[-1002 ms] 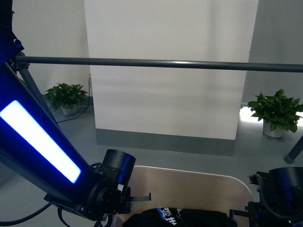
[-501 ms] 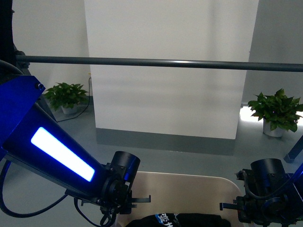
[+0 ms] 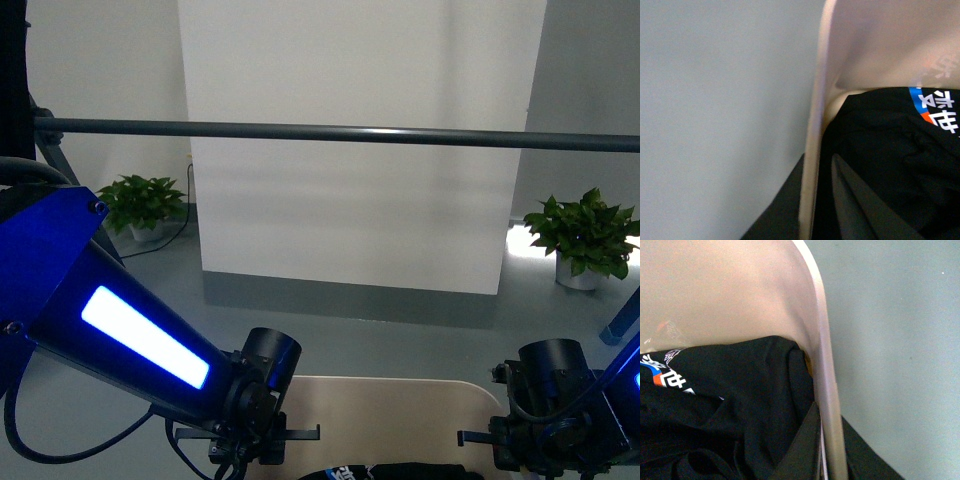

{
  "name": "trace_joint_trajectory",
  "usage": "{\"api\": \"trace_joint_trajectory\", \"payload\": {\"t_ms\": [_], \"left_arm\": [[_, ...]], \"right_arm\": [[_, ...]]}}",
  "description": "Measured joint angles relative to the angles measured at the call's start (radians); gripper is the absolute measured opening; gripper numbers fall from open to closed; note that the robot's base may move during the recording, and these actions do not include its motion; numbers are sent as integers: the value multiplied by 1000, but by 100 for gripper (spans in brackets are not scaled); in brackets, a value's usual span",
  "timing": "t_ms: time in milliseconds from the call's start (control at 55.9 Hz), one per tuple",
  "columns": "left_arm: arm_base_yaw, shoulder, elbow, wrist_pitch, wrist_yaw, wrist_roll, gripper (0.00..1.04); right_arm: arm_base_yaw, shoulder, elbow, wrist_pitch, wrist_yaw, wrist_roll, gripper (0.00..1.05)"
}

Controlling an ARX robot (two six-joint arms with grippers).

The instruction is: Move hamper under clothes hanger

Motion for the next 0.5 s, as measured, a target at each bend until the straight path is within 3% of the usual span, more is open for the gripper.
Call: {"api": "trace_joint_trajectory", "payload": {"t_ms": [501], "left_arm": [[-19, 0, 5, 52, 3, -5, 88]], "right_arm": [[23, 10, 2, 1, 10, 0, 76]]}}
